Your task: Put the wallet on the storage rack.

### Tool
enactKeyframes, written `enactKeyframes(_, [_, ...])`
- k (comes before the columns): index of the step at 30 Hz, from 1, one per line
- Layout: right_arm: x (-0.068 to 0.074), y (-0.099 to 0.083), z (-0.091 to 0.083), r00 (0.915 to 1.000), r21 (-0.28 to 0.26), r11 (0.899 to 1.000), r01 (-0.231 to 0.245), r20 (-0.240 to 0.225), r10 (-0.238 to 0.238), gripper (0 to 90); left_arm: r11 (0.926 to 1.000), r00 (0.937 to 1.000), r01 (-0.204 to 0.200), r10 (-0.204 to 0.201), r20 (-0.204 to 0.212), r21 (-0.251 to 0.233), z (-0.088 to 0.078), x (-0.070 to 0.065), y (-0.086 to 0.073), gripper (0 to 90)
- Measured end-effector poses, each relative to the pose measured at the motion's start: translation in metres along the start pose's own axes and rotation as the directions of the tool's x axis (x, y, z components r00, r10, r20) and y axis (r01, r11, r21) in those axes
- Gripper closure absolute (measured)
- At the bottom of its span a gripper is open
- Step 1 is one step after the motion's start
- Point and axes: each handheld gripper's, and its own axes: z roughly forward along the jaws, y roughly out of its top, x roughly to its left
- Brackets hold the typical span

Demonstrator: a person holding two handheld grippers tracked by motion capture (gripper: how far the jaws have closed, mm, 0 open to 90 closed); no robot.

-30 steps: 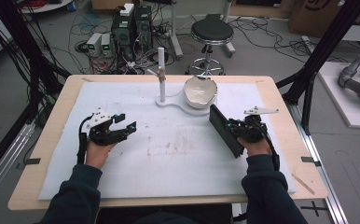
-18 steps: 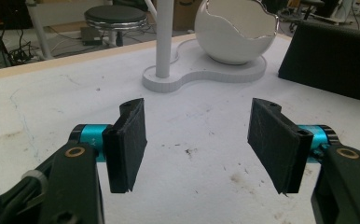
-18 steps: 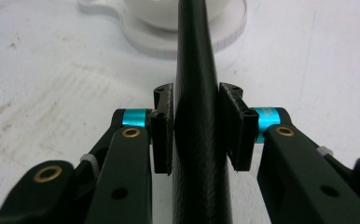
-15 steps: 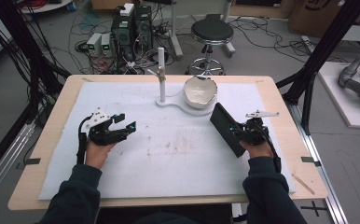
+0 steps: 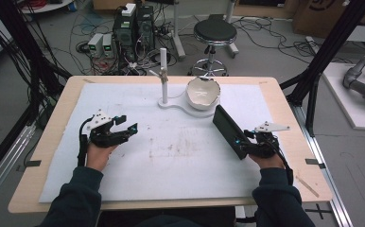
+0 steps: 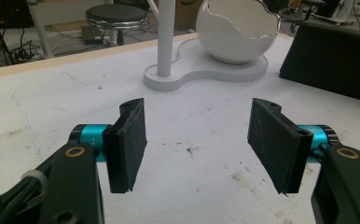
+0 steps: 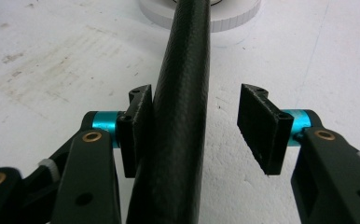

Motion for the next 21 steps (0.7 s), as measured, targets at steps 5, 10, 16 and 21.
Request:
enactKeyframes(5, [-0.001, -0.004, 0.001, 0.9998, 0.0, 1.0, -0.006, -0.019, 0.006, 71.3, 1.0, 1.0, 0.001, -0.001, 0.001, 0.004, 0.001, 0.0, 0.0, 37.0])
enactKeyframes(10, [-0.003, -0.003, 0.0, 0.9999, -0.011, 1.0, -0.007, -0.014, 0.007, 72.2, 1.0, 1.0, 0.002, -0.002, -0.001, 0.003, 0.0, 0.0, 0.0, 37.1])
enactKeyframes(16, [-0.005, -0.014, 0.002, 0.9995, 0.002, 1.0, -0.02, -0.025, 0.02, 63.3, 1.0, 1.0, 0.0, 0.0, 0.0, 0.003, 0.0, 0.0, 0.0, 37.1])
enactKeyframes(21, [-0.01, -0.02, 0.003, 0.9984, 0.019, 0.999, -0.039, -0.041, 0.039, 72.2, 1.0, 1.0, 0.0, 0.0, 0.001, 0.003, 0.0, 0.0, 0.0, 37.2])
